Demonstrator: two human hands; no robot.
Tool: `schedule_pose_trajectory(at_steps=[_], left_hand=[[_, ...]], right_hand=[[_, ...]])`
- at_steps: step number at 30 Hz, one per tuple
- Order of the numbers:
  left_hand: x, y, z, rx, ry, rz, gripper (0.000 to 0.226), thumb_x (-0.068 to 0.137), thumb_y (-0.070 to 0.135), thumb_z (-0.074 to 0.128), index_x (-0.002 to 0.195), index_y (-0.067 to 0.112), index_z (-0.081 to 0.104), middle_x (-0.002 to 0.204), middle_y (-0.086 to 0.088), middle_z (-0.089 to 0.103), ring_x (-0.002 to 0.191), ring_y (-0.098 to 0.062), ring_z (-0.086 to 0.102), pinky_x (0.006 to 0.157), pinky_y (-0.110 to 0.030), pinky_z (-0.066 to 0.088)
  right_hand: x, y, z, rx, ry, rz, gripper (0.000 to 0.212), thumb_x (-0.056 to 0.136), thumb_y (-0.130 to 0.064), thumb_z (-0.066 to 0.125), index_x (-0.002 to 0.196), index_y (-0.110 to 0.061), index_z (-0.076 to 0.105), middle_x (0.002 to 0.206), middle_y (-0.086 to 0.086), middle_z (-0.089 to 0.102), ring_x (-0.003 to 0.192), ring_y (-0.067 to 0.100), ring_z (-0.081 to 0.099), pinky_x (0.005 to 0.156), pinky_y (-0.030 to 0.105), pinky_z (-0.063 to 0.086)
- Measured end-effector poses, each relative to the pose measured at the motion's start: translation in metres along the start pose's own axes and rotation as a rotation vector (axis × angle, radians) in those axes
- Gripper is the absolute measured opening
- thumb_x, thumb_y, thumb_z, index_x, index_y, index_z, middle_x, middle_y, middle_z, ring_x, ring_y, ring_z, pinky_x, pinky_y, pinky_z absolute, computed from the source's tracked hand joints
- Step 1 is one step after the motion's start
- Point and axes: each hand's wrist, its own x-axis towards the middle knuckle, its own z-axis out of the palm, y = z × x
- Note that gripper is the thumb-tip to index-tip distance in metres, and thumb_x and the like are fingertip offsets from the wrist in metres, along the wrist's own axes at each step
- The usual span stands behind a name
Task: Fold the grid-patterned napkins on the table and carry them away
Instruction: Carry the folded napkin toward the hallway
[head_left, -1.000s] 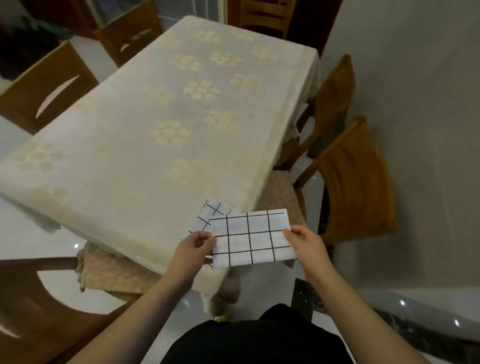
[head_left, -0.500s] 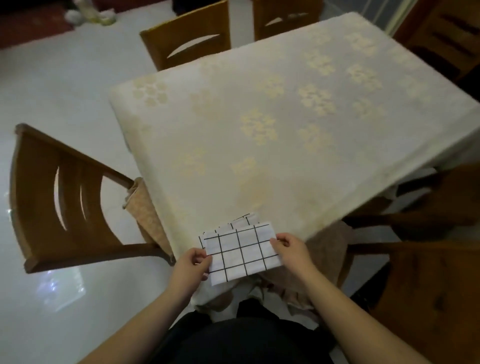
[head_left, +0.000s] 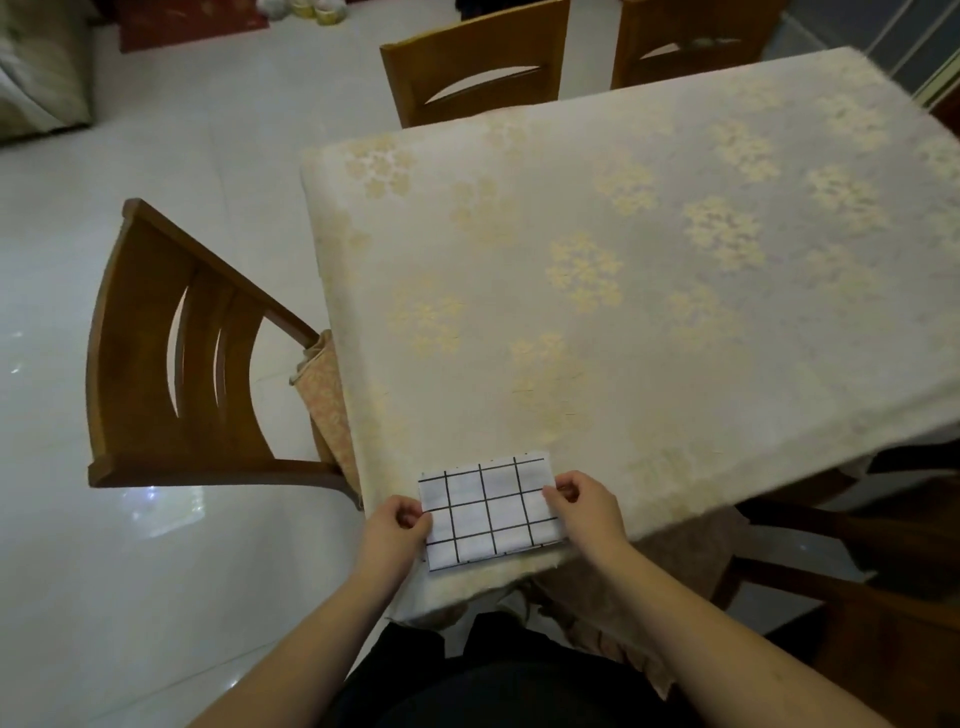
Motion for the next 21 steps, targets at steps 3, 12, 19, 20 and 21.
schedule_pose_trajectory(at_steps=[3, 12, 19, 20, 21], left_hand=[[0.002, -0.004, 0.001, 0.000, 0.015, 0.015, 0.018, 0.084, 0.013, 0.071, 0.096, 0.011, 0.058, 0.080, -0.006, 0.060, 0.073, -0.020, 0.057, 0.058, -0.018, 0.038], [0.014, -0.014, 0.022, 0.802, 0.100, 0.919, 0.062, 0.094, 0.044, 0.044, 0.147, 0.010, 0.040, 0.154, -0.010, 0.037, 0.143, -0.025, 0.032, 0.117, -0.039, 0.021], [0.033, -0.021, 0.035, 1.037, -0.173, 0.820, 0.068, 0.101, 0.051, 0.031, 0.154, 0.009, 0.021, 0.162, -0.007, 0.018, 0.150, -0.018, 0.010, 0.120, -0.036, 0.003], [0.034, -0.021, 0.034, 1.031, -0.190, 0.813, 0.069, 0.101, 0.052, 0.032, 0.154, 0.010, 0.020, 0.162, -0.006, 0.016, 0.150, -0.018, 0.011, 0.120, -0.036, 0.004], [0.035, -0.022, 0.034, 1.021, -0.200, 0.811, 0.070, 0.100, 0.053, 0.032, 0.155, 0.011, 0.019, 0.163, -0.006, 0.014, 0.150, -0.019, 0.012, 0.120, -0.036, 0.005]], right_hand=[[0.000, 0.000, -0.001, -0.016, 0.018, -0.017, 0.024, 0.092, -0.035, 0.064, 0.110, -0.020, 0.058, 0.095, -0.005, 0.063, 0.090, 0.016, 0.062, 0.076, 0.029, 0.049], [-0.006, -0.008, 0.036, -0.526, 0.257, -0.692, 0.052, 0.092, -0.040, 0.039, 0.138, -0.016, 0.046, 0.135, 0.004, 0.056, 0.125, 0.023, 0.052, 0.105, 0.040, 0.040], [0.008, 0.000, 0.064, -0.724, 0.019, -0.617, 0.062, 0.097, -0.045, 0.028, 0.148, -0.010, 0.036, 0.156, 0.006, 0.035, 0.142, 0.019, 0.035, 0.111, 0.036, 0.021], [0.010, 0.003, 0.064, -0.747, 0.010, -0.620, 0.063, 0.098, -0.046, 0.027, 0.150, -0.011, 0.033, 0.158, 0.005, 0.031, 0.144, 0.019, 0.030, 0.112, 0.037, 0.019], [0.011, 0.005, 0.064, -0.765, 0.008, -0.631, 0.065, 0.098, -0.047, 0.026, 0.151, -0.011, 0.030, 0.159, 0.005, 0.027, 0.146, 0.019, 0.027, 0.113, 0.037, 0.018]])
